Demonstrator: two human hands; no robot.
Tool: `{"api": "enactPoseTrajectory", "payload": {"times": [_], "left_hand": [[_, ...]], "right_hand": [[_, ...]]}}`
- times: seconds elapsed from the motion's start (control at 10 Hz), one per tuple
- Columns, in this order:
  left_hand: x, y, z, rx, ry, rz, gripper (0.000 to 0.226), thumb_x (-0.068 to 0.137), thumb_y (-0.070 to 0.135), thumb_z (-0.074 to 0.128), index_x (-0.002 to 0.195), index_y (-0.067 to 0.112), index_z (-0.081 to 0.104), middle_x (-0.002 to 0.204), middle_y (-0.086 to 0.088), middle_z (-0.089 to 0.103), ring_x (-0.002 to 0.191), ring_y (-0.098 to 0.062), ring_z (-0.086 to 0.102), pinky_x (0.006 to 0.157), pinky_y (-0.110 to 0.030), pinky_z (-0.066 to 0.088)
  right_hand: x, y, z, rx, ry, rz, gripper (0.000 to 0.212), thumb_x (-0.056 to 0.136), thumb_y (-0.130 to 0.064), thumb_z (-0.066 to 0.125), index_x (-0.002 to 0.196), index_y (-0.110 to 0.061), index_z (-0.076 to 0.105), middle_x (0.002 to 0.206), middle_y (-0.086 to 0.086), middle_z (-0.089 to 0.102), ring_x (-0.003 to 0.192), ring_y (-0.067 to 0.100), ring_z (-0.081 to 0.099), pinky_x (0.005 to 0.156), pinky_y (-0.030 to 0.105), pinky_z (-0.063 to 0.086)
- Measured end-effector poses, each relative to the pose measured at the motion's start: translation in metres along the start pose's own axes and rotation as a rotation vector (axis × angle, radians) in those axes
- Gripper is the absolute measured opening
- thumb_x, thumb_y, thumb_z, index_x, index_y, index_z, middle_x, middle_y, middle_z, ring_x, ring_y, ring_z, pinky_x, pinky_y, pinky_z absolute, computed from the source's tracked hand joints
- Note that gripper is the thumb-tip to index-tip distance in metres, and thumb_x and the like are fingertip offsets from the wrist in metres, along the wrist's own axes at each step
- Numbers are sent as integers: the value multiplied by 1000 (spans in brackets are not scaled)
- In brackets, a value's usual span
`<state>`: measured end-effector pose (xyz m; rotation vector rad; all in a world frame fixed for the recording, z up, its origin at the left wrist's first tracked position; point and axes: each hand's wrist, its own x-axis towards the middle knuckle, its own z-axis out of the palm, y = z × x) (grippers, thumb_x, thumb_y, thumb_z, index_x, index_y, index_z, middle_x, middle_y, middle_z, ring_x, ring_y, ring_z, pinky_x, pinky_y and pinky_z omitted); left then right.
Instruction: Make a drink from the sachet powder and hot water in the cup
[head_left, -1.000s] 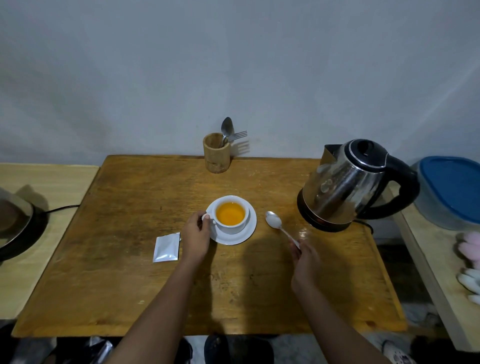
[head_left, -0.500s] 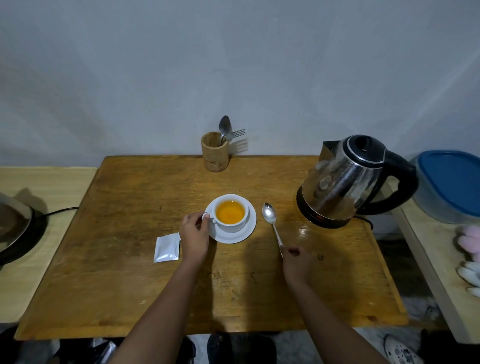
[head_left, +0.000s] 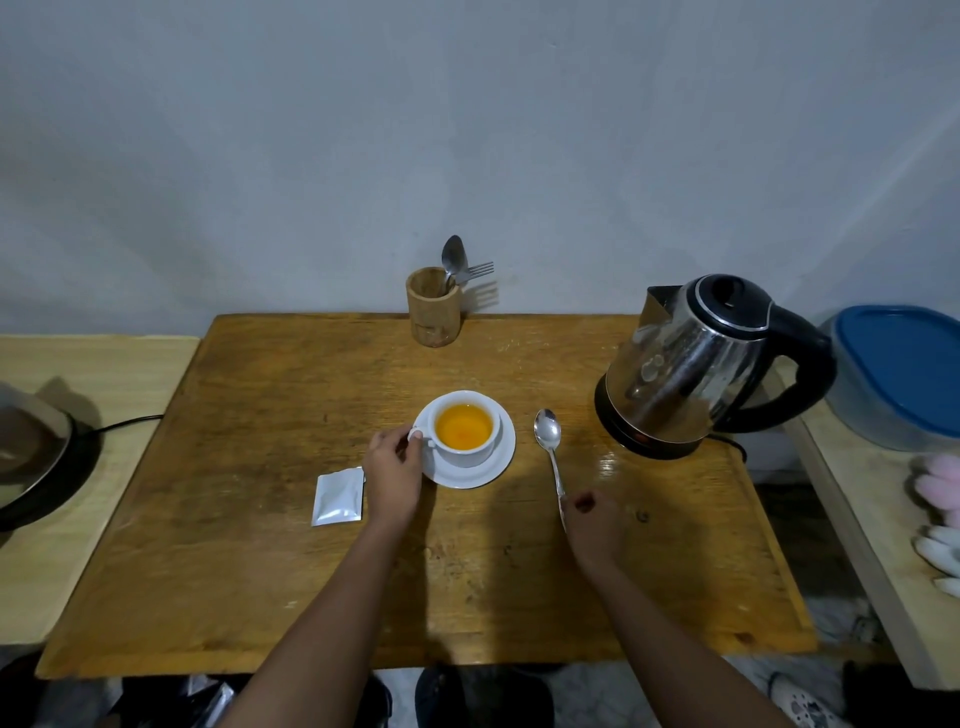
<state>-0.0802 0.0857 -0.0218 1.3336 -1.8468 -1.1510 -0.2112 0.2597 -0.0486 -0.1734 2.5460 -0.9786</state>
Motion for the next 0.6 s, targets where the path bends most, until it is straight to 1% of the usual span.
{"api": "enactPoseTrajectory", "payload": {"times": [0.1, 0.2, 0.3, 0.4, 0.5, 0.6], "left_hand": [[-5, -2, -2, 62, -27, 32, 28, 92, 17, 47, 114, 5, 60, 114, -15, 58, 103, -25, 55, 87, -30, 40], [-17, -10, -5, 158, -45, 38, 26, 92, 9, 41, 113, 5, 57, 115, -15, 57, 100, -22, 51, 84, -28, 36], [-33, -34, -7, 319, -144, 35, 29, 90, 7, 40, 116, 2, 52, 123, -17, 55, 114, -29, 50, 93, -36, 41], [-48, -49, -9, 446, -243, 62, 44, 92, 10, 39, 136, 3, 37, 147, -14, 35, 138, -27, 31, 112, -38, 32], [-50, -49, -10, 476, -259, 113, 49, 94, 16, 33, 142, 6, 27, 156, -4, 17, 144, -23, 18, 117, -33, 23], [-45, -85, -3, 534, -130, 377, 53, 90, 26, 23, 140, 10, 27, 154, 11, -11, 141, -17, 20, 110, -21, 27]], "right_hand": [[0, 3, -4, -85, 16, -98, 15, 91, -16, 55, 94, -7, 67, 99, 12, 68, 82, 18, 56, 58, 20, 36], [-2, 9, -14, -254, 46, -215, 21, 92, -20, 50, 104, -12, 65, 115, 8, 59, 105, 22, 52, 80, 27, 39], [-7, 21, -25, -420, 66, -327, 34, 93, -22, 47, 125, -16, 56, 131, 9, 51, 121, 27, 46, 101, 39, 38], [-12, 35, -29, -511, -1, -376, 52, 92, -37, 30, 138, -17, 44, 143, 11, 44, 133, 30, 38, 112, 46, 30], [-12, 35, -30, -582, -17, -428, 63, 87, -41, 17, 145, -22, 32, 151, 10, 36, 140, 30, 31, 116, 46, 22], [6, 67, -6, -526, 156, -578, 70, 75, -27, 34, 144, -37, 22, 130, 14, 52, 117, 36, 51, 98, 52, 40]]}}
